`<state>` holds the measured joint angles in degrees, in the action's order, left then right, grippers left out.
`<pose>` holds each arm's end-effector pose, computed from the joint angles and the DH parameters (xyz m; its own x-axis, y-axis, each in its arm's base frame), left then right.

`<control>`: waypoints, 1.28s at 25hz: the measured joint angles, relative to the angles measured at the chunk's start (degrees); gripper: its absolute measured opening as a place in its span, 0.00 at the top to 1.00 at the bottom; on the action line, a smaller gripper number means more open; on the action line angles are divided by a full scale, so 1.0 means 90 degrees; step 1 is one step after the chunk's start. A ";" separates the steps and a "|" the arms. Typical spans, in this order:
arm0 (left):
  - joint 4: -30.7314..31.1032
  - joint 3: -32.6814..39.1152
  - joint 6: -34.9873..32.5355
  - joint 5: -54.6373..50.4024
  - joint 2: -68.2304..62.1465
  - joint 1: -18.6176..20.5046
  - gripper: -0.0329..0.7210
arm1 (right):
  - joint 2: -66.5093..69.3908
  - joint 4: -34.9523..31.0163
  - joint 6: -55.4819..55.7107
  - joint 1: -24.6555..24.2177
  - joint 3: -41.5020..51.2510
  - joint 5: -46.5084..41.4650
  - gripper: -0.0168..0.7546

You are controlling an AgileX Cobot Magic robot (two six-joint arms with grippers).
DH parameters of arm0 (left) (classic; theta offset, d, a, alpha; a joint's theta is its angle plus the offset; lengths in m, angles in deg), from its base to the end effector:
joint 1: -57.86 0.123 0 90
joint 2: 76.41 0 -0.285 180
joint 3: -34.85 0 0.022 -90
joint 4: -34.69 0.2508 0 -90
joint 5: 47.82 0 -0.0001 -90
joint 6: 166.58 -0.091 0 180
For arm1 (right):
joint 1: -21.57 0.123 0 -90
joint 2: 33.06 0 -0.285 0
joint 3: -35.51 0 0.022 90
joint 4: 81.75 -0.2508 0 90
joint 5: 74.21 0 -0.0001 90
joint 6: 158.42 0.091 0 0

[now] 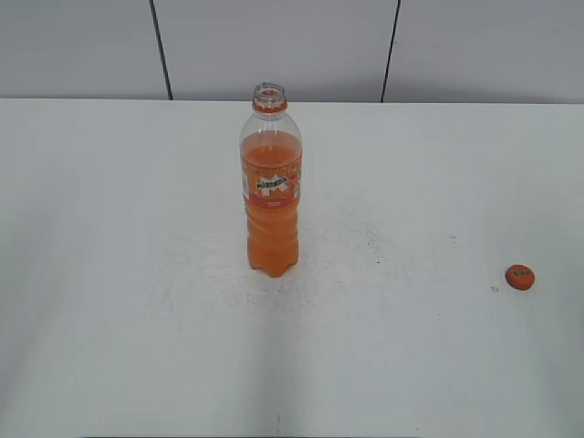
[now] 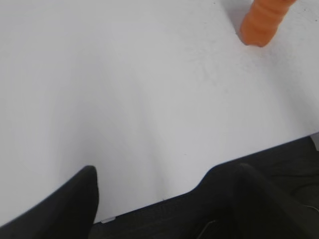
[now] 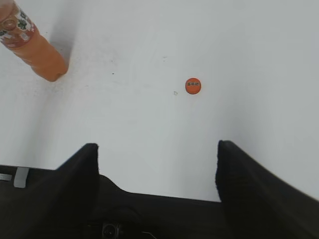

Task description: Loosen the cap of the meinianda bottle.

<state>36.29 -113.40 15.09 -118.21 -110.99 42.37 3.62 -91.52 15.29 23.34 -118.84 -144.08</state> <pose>0.0474 -0.0107 0.3393 -0.7063 0.1752 -0.6859 0.2357 0.9718 0.0056 0.0496 0.0160 0.3691 -0.6595 -0.0703 -0.7484 -0.1826 0.9808 0.0687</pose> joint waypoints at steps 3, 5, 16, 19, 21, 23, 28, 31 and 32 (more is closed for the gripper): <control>0.0256 0.0002 -0.0026 0.0000 0.0258 0.0000 0.28 | -0.0550 -0.0162 0.0012 0.0000 0.0381 -0.0002 0.27; 0.0307 0.0002 -0.0038 0.0031 0.0397 0.0000 0.28 | -0.0949 -0.0178 0.0012 0.0000 0.0694 -0.0002 0.27; 0.0575 0.0002 -0.0076 0.0274 0.1501 0.0000 0.28 | -0.3117 -0.0178 0.0007 0.0000 0.2551 -0.0022 0.27; 0.0856 0.0002 -0.0133 0.0286 0.1884 0.0000 0.28 | -0.3262 -0.0148 0.0003 0.0000 0.2662 -0.0026 0.27; 0.0967 0.0010 -0.0139 0.0279 0.2116 0.0000 0.28 | -0.3268 -0.0148 -0.0032 0.0000 0.2670 -0.0027 0.27; 0.1006 0.0131 -0.0139 0.0250 0.2387 0.0000 0.28 | -0.3268 -0.0148 -0.0052 0.0000 0.2683 -0.0027 0.27; 0.1005 0.0833 -0.0145 0.0141 0.3013 0.0000 0.28 | -0.3268 -0.0141 -0.0112 0.0000 0.2683 -0.0027 0.27; 0.0711 0.1146 -0.0145 0.0498 0.3019 0.0000 0.28 | -0.3268 -0.0105 -0.0155 0.0000 0.2687 0.0005 0.27; 0.0556 0.1221 -0.0145 0.0691 0.3019 0.0000 0.28 | -0.3268 -0.0075 -0.0174 0.0000 0.2687 0.0063 0.27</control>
<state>41.30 -102.42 13.78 -111.99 -83.82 42.37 -25.79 -92.19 13.73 23.34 -94.66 -143.52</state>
